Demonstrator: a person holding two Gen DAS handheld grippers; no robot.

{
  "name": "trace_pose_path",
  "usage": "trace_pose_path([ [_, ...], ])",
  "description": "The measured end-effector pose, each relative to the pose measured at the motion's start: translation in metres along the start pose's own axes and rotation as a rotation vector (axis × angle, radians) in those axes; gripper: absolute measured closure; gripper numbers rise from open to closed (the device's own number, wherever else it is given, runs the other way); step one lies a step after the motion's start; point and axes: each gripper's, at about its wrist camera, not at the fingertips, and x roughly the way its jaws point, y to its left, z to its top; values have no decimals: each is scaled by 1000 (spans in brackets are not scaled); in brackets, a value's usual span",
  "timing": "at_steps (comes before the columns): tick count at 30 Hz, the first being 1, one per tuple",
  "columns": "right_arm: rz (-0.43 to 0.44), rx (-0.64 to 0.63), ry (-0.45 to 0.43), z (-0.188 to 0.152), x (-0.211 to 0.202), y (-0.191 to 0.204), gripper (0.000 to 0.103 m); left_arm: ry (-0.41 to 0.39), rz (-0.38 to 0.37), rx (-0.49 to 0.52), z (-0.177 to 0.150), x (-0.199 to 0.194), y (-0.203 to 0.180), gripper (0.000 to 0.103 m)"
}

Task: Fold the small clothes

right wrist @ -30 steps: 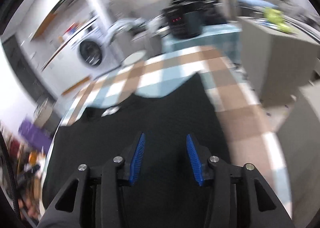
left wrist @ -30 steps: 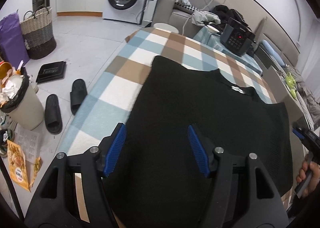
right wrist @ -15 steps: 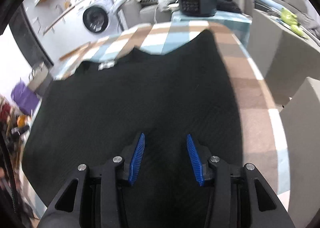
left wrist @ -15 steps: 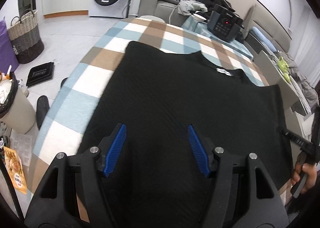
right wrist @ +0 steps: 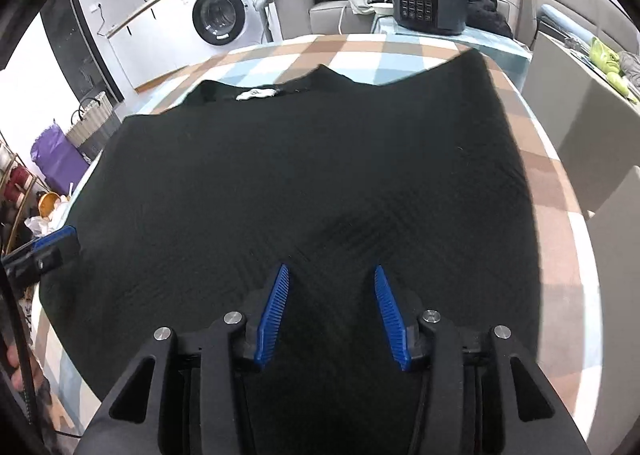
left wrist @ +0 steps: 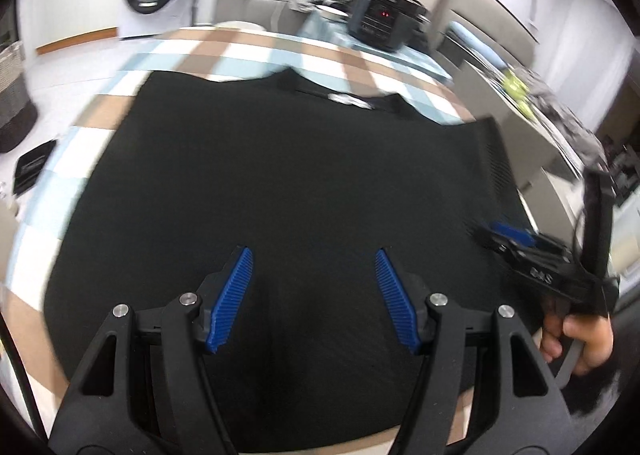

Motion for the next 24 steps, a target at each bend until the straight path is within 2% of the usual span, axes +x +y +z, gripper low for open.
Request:
trace_pose_path([
  [4,-17,55,11,-6,-11,-23,57,30,-55,56,-9,14,-37,42],
  [7,-31,138,-19,1,-17,-40,57,56,-109,101,-17,24,-66,42],
  [10,-38,226,-77,25,-14,-55,57,73,-152,166,-28,33,-93,42],
  [13,-14,311,-129,50,-13,-65,57,109,-133,234,-42,44,-113,42],
  [16,-24,328,-165,73,-5,-71,57,99,-118,271,-51,46,-119,39],
  [19,-61,334,-149,92,11,-81,57,99,-127,280,-54,45,-119,39],
  [21,-115,345,-110,95,23,-94,57,103,-138,279,-54,46,-119,39],
  [22,-119,364,-85,94,30,-102,60,105,-149,276,-53,46,-117,39],
  [24,-104,361,-99,92,30,-104,60,107,-164,270,-52,46,-114,39],
])
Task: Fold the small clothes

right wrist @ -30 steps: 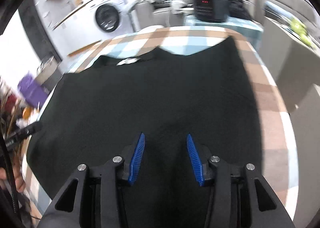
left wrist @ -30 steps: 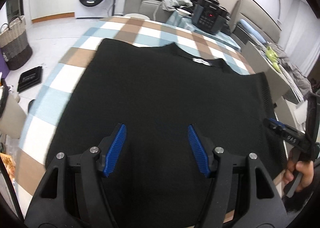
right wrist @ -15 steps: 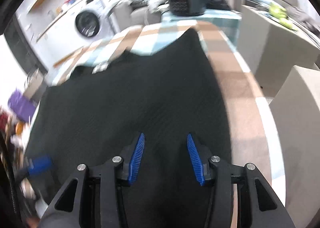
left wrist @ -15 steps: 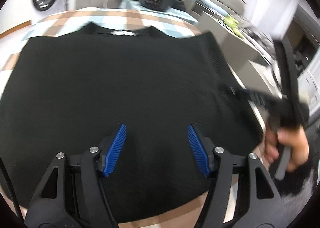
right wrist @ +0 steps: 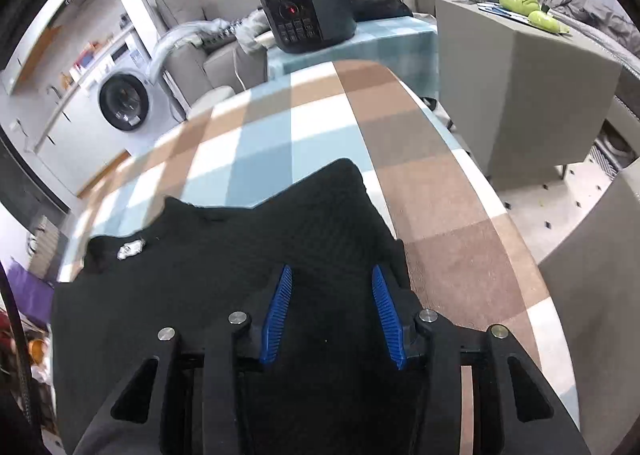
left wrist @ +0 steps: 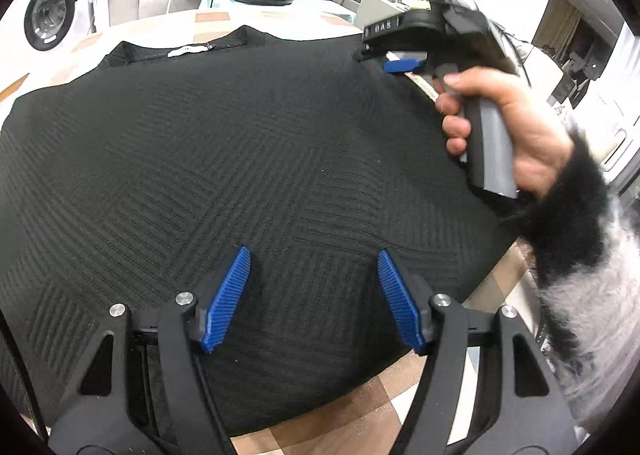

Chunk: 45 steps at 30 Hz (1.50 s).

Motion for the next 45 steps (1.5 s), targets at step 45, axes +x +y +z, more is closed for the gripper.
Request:
trace_pose_path([
  [45,289,16,-46,-186,-160,-50,95,-192,335,-461,-79,-145,167,39],
])
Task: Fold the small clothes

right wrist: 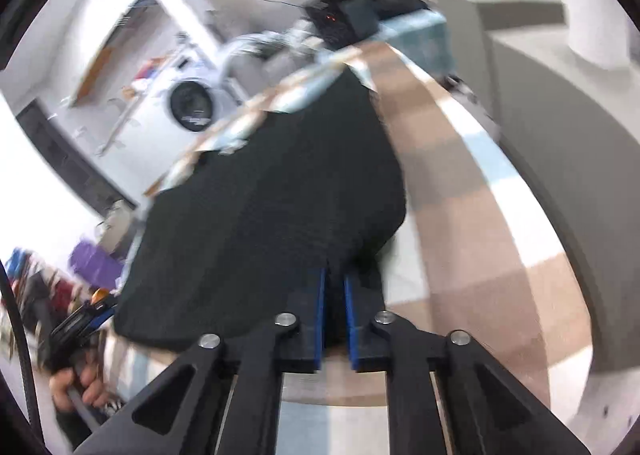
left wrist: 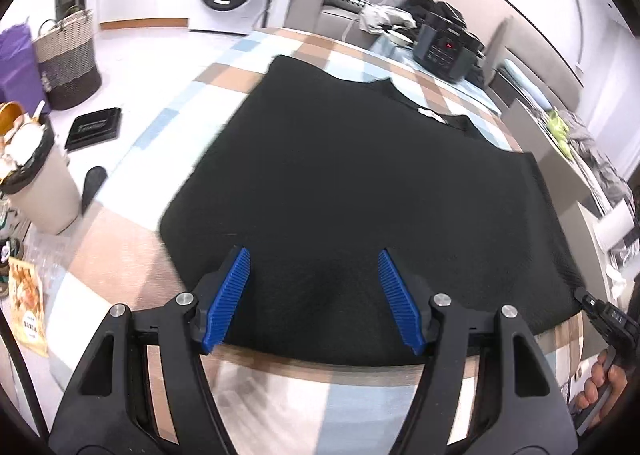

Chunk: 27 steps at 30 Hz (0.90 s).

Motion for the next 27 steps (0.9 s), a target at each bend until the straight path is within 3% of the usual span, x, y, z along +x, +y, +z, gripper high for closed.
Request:
trace_pose_path([
  [4,-103,16,43,-4,5,-12,95,-10,43,-37,0,-7,22,39],
  [8,-130,36,55,-12,5,-16,91,-3,79,-91,-2,-11,45,39],
  [11,-89,92,10,-12,-9,-19,76,-5,98,-129,-6,-17,60,39],
  [13,-83,96,-39,-11,-22,-18,58,-11,109,-141,-11,-25,70,39],
  [17,-23,91,-92,-7,-32,-7,56,-5,87,-185,-22,-33,84,39],
  [22,11,51,-84,-3,-24,13,51,24,19,-227,-31,-21,82,39],
  [27,22,44,-54,-6,-12,23,51,-19,46,-172,-24,-1,61,39],
])
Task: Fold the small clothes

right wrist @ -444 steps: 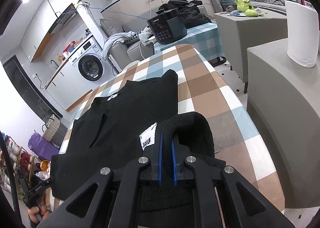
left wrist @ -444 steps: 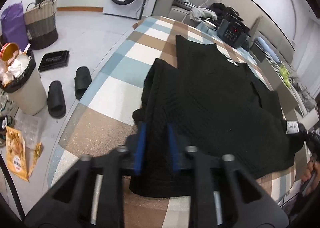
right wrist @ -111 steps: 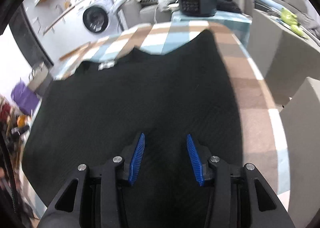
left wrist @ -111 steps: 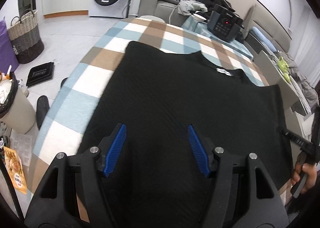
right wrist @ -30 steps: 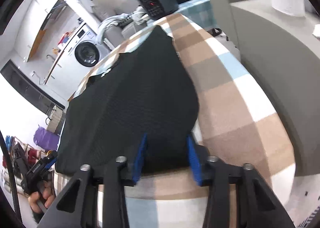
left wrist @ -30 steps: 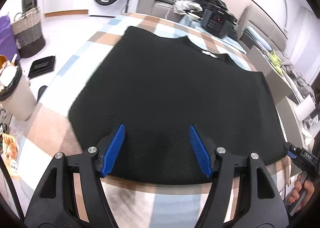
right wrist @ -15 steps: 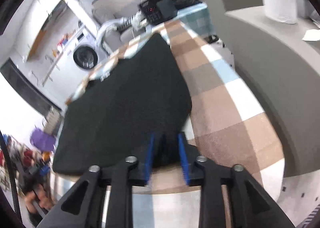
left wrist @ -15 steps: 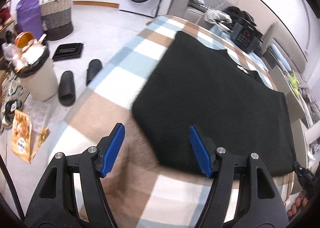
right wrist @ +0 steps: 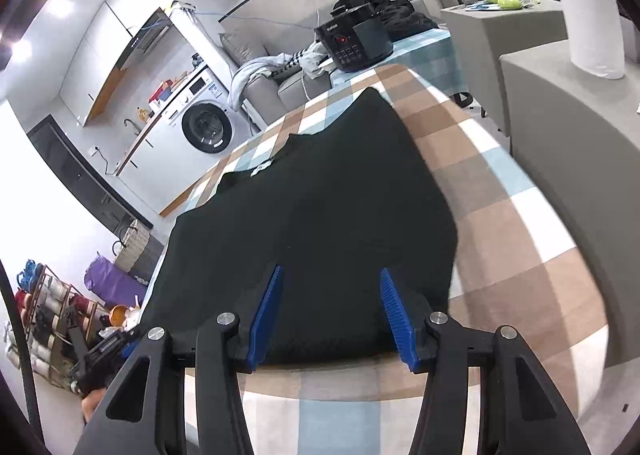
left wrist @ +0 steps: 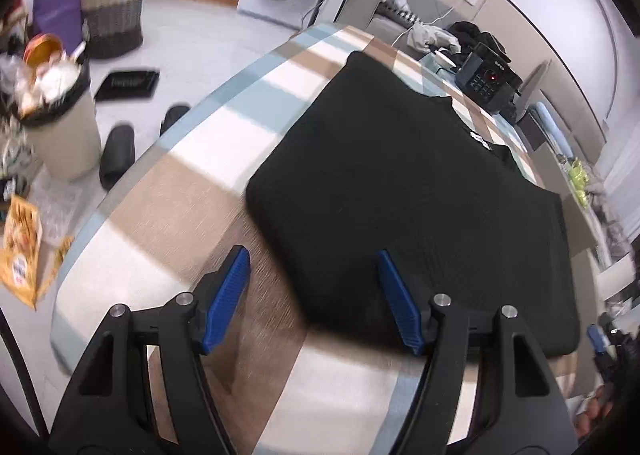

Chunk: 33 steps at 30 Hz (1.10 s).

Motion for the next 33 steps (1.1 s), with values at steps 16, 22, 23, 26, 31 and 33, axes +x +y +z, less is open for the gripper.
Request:
trace_pose_path([
  [16,9,-111,95,0,45,42,51,-100,-10,-57,15,-4,3,100],
  [22,24,-129,112,0,48,44,51,-82,-9,-73,11,-5,9,92],
  [23,22,-127,111,0,47,44,51,-72,8,-64,10,-5,9,88],
  [26,14,-105,116,1,48,38,51,-65,34,-64,8,-3,10,51],
  [31,6,-104,120,1,49,37,51,-60,35,-69,9,7,11,49],
  [33,2,-108,121,1,49,37,51,-56,25,-66,12,12,7,51],
])
